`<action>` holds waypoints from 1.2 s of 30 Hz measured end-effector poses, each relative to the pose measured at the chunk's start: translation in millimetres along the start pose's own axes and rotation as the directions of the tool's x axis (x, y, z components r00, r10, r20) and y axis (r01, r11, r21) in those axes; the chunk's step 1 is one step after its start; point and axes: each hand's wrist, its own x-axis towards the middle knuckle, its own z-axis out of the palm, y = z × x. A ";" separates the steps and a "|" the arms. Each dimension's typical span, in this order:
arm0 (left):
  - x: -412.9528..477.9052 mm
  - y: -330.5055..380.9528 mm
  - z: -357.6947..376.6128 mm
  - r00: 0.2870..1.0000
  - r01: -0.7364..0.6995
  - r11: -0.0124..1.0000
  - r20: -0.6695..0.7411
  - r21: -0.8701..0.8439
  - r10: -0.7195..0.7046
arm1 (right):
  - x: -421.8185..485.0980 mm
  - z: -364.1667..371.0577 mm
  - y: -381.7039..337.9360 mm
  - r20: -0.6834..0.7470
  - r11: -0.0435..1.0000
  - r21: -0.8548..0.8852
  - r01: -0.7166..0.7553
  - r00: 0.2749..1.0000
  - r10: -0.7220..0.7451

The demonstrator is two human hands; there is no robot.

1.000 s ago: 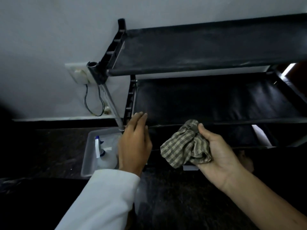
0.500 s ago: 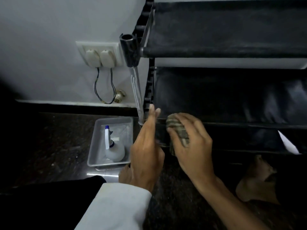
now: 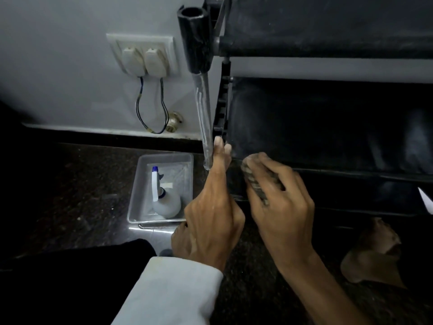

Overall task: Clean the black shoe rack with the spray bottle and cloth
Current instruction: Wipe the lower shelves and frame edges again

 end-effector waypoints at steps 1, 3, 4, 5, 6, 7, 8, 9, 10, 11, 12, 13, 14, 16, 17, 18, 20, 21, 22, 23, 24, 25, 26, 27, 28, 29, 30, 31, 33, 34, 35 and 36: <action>0.0 0.4 0.8 1.000 0.006 1.000 0.014 -0.002 -0.006 | -2.7 -2.0 3.6 -0.012 1.000 0.001 -0.024 1.000 0.024; 0.6 2.5 1.1 0.999 0.025 1.000 0.027 0.006 -0.025 | -6.1 -2.2 7.4 -0.038 0.998 0.014 -0.059 0.997 0.060; 1.2 4.0 1.2 0.999 0.035 0.999 0.017 0.017 -0.035 | -7.0 1.0 6.4 -0.054 0.997 0.033 -0.072 0.996 0.073; 2.1 5.1 1.5 0.999 0.044 0.999 0.004 0.022 -0.044 | -7.3 6.0 3.0 -0.066 0.995 0.064 -0.081 0.994 0.085; 3.4 5.9 1.3 0.998 0.057 0.998 -0.015 0.016 -0.057 | -6.9 12.1 -2.7 -0.067 0.991 0.107 -0.083 0.994 0.090; 5.1 6.8 0.8 0.997 0.071 0.997 -0.038 0.005 -0.071 | -6.4 18.0 -9.3 -0.053 0.985 0.155 -0.074 0.995 0.083; 6.7 6.9 -0.1 0.995 0.081 0.997 -0.055 -0.001 -0.081 | -5.8 22.9 -15.1 -0.029 0.978 0.200 -0.056 0.998 0.063; 8.1 7.2 -1.5 0.995 0.086 0.996 -0.059 0.006 -0.085 | -4.4 25.5 -17.6 -0.004 0.974 0.224 -0.031 0.999 0.033; 9.0 8.2 -3.0 0.995 0.086 0.996 -0.051 0.023 -0.084 | -2.3 25.2 -16.4 0.013 0.976 0.217 -0.003 1.000 0.000; 9.8 9.6 -4.2 0.996 0.087 0.995 -0.036 0.048 -0.085 | -0.1 22.3 -12.4 0.022 0.983 0.182 0.027 0.999 -0.032; 9.9 10.9 -5.1 0.996 0.091 0.993 -0.020 0.075 -0.090 | 1.3 17.6 -7.4 0.024 0.989 0.136 0.054 0.998 -0.058; 9.7 12.2 -5.3 0.995 0.097 0.990 -0.008 0.099 -0.097 | 1.6 12.3 -2.0 0.022 0.994 0.090 0.068 0.997 -0.070; 9.2 13.2 -4.9 0.995 0.101 0.988 -0.001 0.114 -0.102 | 0.8 7.0 3.1 0.017 0.997 0.050 0.062 0.998 -0.063; 7.8 13.3 -2.5 0.995 0.097 0.988 0.003 0.117 -0.098 | -2.6 -4.6 14.8 0.008 1.000 -0.002 0.015 1.000 -0.015; 7.4 13.0 -1.4 0.995 0.098 0.989 0.000 0.115 -0.099 | -4.0 -10.3 21.4 0.005 1.000 -0.020 -0.008 1.000 0.008; 7.3 13.4 -0.6 0.995 0.105 0.987 -0.010 0.121 -0.104 | -5.1 -15.8 28.0 0.003 0.999 -0.039 -0.025 1.000 0.025; 7.8 14.9 1.4 0.993 0.118 0.982 -0.039 0.145 -0.114 | -6.5 -24.3 37.2 -0.005 0.996 -0.075 -0.054 0.999 0.054; 8.0 15.9 2.2 0.992 0.122 0.982 -0.055 0.147 -0.115 | -6.4 -26.4 39.0 -0.012 0.995 -0.076 -0.067 0.998 0.066; 8.4 16.6 2.5 0.991 0.124 0.984 -0.066 0.126 -0.116 | -6.0 -27.2 39.0 -0.016 0.995 -0.060 -0.079 0.997 0.078; 9.2 17.4 3.1 0.992 0.109 0.991 -0.074 0.082 -0.103 | -5.3 -27.8 38.3 -0.013 0.995 -0.025 -0.092 0.996 0.091; 10.5 18.1 3.5 0.995 0.071 0.997 -0.076 0.029 -0.069 | -4.3 -28.8 37.9 -0.001 0.994 0.028 -0.108 0.994 0.108; 12.5 18.7 4.3 0.997 0.000 1.000 -0.074 -0.014 -0.001 | -2.8 -30.5 38.4 0.018 0.987 0.087 -0.132 0.991 0.131; 15.2 19.5 6.2 0.994 -0.092 0.995 -0.066 -0.035 0.090 | -1.0 -33.2 39.5 0.040 0.977 0.140 -0.164 0.986 0.160; 19.3 19.2 9.4 0.982 -0.185 0.982 -0.045 -0.038 0.183 | 0.3 -35.8 40.2 0.056 0.964 0.177 -0.201 0.979 0.194; 25.5 18.2 12.9 0.970 -0.244 0.969 -0.005 -0.042 0.245 | 0.7 -38.0 39.6 0.058 0.952 0.194 -0.235 0.972 0.228; 33.3 18.0 16.6 0.964 -0.261 0.964 0.046 -0.049 0.263 | 0.2 -39.8 38.3 0.045 0.946 0.194 -0.261 0.965 0.257; 42.0 19.0 19.7 0.963 -0.244 0.968 0.099 -0.061 0.249 | -0.9 -41.2 36.7 0.022 0.943 0.186 -0.277 0.960 0.278; 51.1 20.1 22.5 0.962 -0.223 0.973 0.145 -0.064 0.230 | -2.3 -42.5 34.8 -0.003 0.941 0.182 -0.285 0.957 0.290; 70.4 24.2 28.1 0.952 -0.246 0.969 0.182 -0.022 0.246 | -4.8 -45.9 35.0 -0.054 0.928 0.194 -0.317 0.941 0.333; 80.1 26.5 30.5 0.945 -0.272 0.962 0.185 -0.007 0.269 | -5.2 -47.7 36.6 -0.082 0.912 0.210 -0.354 0.923 0.377; 89.5 29.8 33.4 0.942 -0.285 0.958 0.181 -0.006 0.281 | -4.6 -49.7 38.8 -0.102 0.882 0.244 -0.403 0.894 0.437; 98.2 32.3 36.6 0.942 -0.287 0.958 0.179 -0.012 0.285 | -3.3 -51.4 39.7 -0.101 0.833 0.306 -0.461 0.854 0.510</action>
